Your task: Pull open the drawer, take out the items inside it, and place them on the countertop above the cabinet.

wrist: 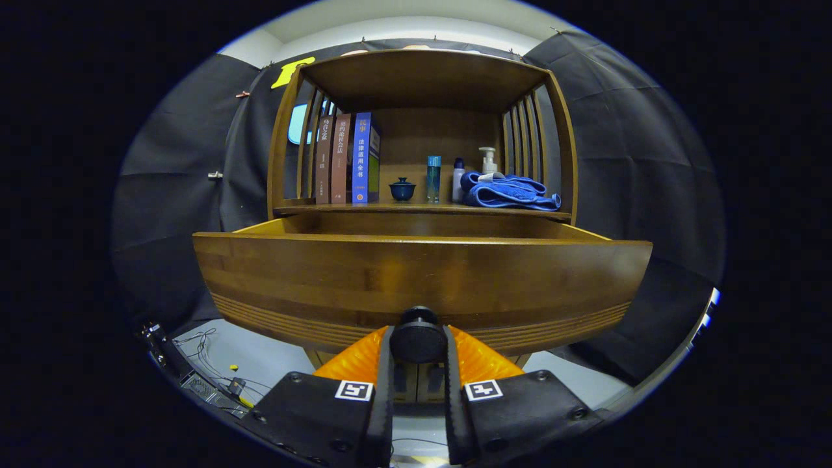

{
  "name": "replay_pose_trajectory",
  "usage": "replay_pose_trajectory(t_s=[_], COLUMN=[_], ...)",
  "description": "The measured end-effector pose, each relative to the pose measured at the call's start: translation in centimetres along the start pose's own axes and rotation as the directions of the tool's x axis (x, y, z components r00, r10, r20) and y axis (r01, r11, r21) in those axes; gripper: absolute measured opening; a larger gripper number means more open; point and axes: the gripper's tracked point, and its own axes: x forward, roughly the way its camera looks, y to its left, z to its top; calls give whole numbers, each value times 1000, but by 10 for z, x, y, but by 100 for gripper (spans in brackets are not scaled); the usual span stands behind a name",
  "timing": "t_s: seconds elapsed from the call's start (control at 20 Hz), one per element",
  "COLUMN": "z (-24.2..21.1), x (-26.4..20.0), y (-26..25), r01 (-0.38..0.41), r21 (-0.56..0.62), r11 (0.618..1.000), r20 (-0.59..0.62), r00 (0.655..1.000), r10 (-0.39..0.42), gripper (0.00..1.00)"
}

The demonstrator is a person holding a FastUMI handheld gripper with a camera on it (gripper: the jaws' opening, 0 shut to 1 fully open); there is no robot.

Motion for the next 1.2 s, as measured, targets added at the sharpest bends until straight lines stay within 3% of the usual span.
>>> replay_pose_trajectory(t_s=[0.45, 0.55, 0.8, 1.0, 1.1, 1.2], z=[-4, -3, 32, 76, 92, 97], x=[-6, -9, -35, -53, -51, -40], y=[2, 7, 10, -2, -11, -20], r01=[12, 1, -8, 61, 125, 199], r21=[84, 75, 86, 33, 20, -38], r11=[996, 997, 996, 998, 992, 979], r20=[-23, -30, 21, -7, -91, -220], r00=[1000, 1000, 1000, 998, 988, 954], r10=[-10, 2, 7, -61, -123, -202], gripper=[37, 43, 98, 98, 98, 98])
